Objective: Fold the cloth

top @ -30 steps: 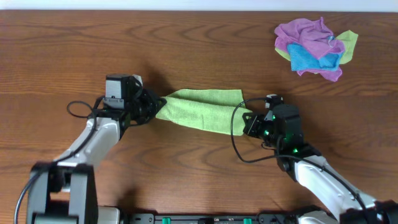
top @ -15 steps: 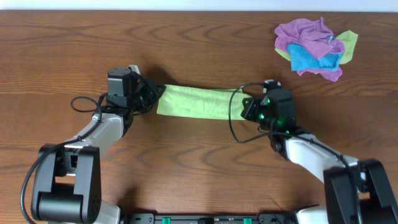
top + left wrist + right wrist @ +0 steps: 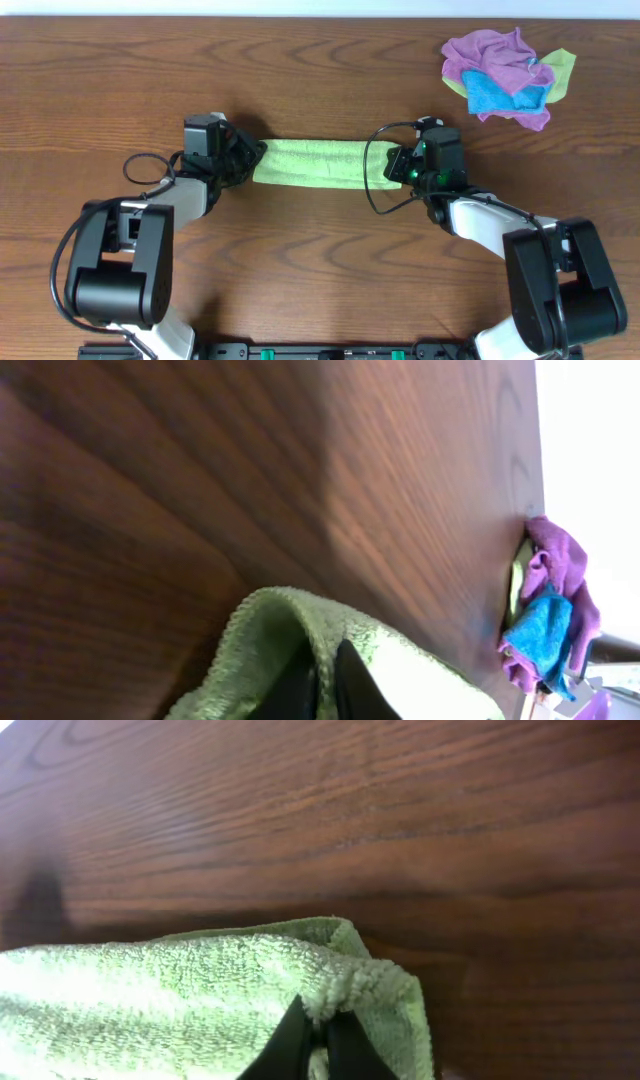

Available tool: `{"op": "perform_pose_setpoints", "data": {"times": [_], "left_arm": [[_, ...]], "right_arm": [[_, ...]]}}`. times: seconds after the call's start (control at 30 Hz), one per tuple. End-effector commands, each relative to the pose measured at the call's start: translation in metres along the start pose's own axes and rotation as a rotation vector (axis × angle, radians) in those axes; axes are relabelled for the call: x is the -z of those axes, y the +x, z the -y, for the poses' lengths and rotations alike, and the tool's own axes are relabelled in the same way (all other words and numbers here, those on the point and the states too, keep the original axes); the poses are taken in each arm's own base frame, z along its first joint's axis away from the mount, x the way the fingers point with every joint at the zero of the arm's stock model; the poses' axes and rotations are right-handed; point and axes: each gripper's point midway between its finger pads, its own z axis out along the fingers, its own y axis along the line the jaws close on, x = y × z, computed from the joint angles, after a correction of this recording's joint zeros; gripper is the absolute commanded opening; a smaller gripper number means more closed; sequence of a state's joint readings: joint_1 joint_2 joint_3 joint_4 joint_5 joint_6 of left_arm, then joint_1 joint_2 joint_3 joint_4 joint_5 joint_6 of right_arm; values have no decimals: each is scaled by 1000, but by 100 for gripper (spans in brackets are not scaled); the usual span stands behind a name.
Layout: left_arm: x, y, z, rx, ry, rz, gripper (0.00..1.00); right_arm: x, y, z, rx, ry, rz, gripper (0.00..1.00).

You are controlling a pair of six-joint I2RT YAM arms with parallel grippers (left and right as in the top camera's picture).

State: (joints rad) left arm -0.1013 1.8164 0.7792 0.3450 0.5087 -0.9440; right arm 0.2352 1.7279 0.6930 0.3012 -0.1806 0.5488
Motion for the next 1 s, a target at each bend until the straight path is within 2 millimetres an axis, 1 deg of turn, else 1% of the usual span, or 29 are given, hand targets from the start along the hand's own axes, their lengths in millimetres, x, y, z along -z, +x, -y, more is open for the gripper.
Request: {"op": "perform_pose_setpoints", "data": {"times": [0.0, 0.03, 0.07, 0.17, 0.2, 0.27, 0.33, 0.43, 0.53, 0.57, 0.63, 0.7, 0.87, 0.9, 0.97], "left_arm": [[-1, -11, 5, -12, 0, 37, 22], [-1, -12, 5, -14, 3, 40, 36], [-1, -13, 6, -14, 5, 43, 41], [1, -18, 11, -23, 25, 48, 70], [1, -19, 14, -30, 33, 47, 77], [4, -22, 20, -45, 57, 36, 82], [7, -26, 24, -46, 77, 30, 83], [12, -29, 30, -56, 111, 11, 84], [22, -33, 31, -38, 120, -6, 84], [27, -34, 36, -36, 137, -18, 84], [31, -31, 43, -39, 161, -39, 83], [35, -27, 51, -48, 187, -63, 79], [34, -18, 67, -48, 222, -103, 45], [34, -17, 70, -52, 225, -105, 36], [32, -17, 70, -56, 217, -98, 26]], "right_arm": [[-1, -9, 8, 22, 31, 22, 28], [-1, -9, 7, 22, 31, 23, 34], [0, -10, 7, 22, 30, 25, 36], [1, -12, 5, 23, 25, 31, 39], [3, -14, 4, 24, 22, 36, 41], [8, -19, -1, 26, 13, 52, 43], [14, -24, -5, 26, 6, 66, 43], [25, -29, -6, 25, 23, 75, 44], [40, -28, -5, 20, 51, 63, 44], [47, -26, -5, 18, 62, 51, 45], [54, -24, -6, 9, 69, 39, 47], [61, -21, -6, -14, 75, 27, 49], [72, -9, -9, -62, 65, -27, 54], [73, -6, -10, -64, 58, -45, 55], [73, 1, -11, -81, 49, -75, 55]]}}
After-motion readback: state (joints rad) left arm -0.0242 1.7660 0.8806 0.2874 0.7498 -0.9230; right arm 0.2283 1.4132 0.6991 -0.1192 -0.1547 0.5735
